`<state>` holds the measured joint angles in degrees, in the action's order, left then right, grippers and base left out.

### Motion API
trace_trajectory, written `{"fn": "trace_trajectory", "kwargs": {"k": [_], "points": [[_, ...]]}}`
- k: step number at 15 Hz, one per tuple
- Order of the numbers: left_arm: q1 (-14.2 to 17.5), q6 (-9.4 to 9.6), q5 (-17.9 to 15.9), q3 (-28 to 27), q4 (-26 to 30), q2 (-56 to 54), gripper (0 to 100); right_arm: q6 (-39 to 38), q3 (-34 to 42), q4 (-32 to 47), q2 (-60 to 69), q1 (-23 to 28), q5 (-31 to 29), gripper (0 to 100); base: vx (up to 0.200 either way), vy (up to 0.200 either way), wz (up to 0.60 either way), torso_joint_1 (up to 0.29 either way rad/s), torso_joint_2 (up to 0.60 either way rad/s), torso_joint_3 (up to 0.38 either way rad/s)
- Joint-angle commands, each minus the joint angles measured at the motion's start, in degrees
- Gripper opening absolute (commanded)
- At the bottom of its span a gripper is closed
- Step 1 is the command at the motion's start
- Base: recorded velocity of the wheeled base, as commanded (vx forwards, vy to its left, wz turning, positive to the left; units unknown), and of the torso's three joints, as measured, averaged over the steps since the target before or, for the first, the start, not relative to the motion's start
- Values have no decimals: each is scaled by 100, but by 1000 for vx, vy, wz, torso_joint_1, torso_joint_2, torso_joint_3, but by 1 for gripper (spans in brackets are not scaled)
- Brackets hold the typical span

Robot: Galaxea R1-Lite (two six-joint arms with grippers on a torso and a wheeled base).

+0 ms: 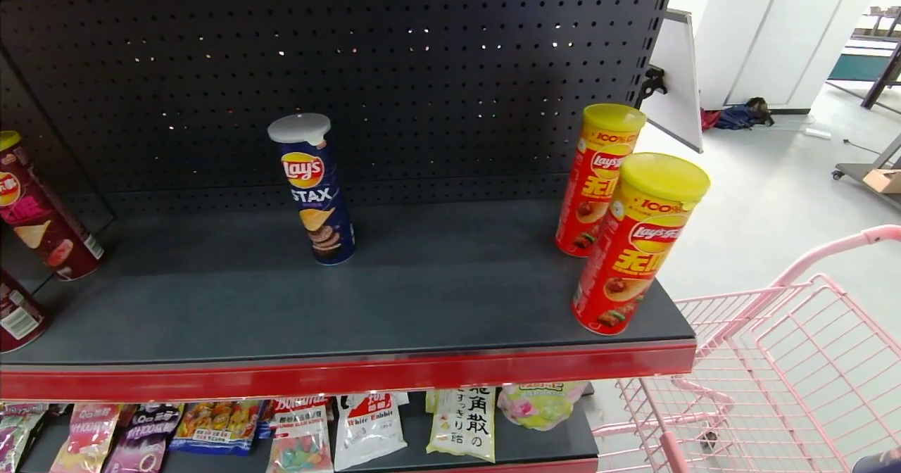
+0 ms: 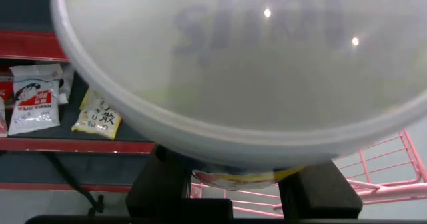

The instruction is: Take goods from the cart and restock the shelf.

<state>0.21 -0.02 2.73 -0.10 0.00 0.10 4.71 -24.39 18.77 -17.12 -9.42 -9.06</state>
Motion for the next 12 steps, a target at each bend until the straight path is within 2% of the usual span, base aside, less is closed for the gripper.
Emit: {"fn": "trace_trajectory", "kwargs": {"k": [1,12], "points": [[6,-6,-1,1,0,-1,100,-5,-4,4,6,-7,0,0,0,200,0,-7,2,-2],[6,-6,8,1,0,-1,100,-101,5,12,103,-7,124,0,0,200,0,4,1,1]]}}
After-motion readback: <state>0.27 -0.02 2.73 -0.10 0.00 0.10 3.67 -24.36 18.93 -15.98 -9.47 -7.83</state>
